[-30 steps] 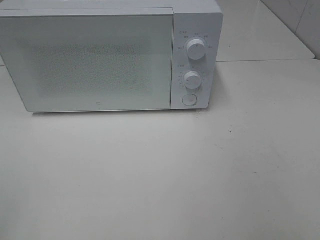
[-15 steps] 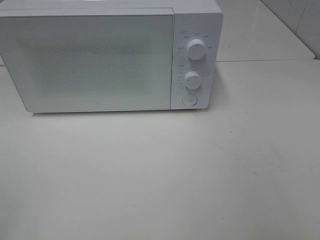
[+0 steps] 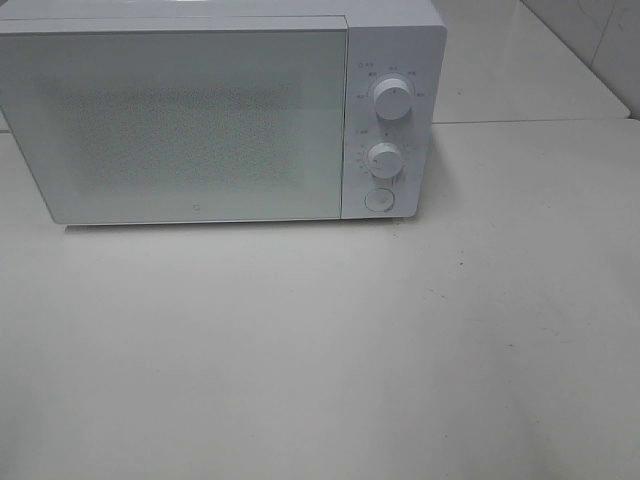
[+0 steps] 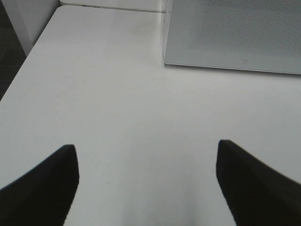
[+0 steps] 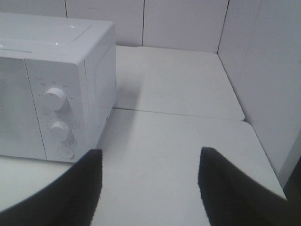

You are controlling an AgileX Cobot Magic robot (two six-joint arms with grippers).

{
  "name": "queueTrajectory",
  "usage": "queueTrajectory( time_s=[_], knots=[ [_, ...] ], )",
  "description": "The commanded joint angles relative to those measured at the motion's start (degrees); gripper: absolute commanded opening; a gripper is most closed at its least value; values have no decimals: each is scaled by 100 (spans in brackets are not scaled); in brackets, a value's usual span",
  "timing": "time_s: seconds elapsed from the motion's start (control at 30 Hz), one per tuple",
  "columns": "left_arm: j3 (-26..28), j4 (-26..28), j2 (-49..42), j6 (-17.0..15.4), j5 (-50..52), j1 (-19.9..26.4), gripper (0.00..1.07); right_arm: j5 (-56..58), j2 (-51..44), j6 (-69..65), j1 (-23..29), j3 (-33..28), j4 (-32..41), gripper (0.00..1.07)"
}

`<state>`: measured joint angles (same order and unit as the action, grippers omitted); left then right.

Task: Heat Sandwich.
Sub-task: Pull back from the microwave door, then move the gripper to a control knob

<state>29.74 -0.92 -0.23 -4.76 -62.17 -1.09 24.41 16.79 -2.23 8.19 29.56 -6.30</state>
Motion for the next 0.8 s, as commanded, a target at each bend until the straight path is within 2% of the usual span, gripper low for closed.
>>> queueTrajectory(
  time_s=[0.03,0.33,0.43,0.6,0.8],
  knots=[
    [-11,-46,-143,-46,92,29,76,-590,344,40,-17,34,-52,61],
    [-11,-46,-143,-46,92,29,76,-2177,1547,40,-17,34,-52,71],
    [-11,-46,-143,-46,92,29,76,-2979,2252,40,-11,34,-52,76],
    [-11,-46,-143,-46,92,29,76,-4097,3312,40,0,34,-155,77],
    [-11,-46,-143,-46,92,29,76,-4784,4194,40,63,34,-241,76]
  ],
)
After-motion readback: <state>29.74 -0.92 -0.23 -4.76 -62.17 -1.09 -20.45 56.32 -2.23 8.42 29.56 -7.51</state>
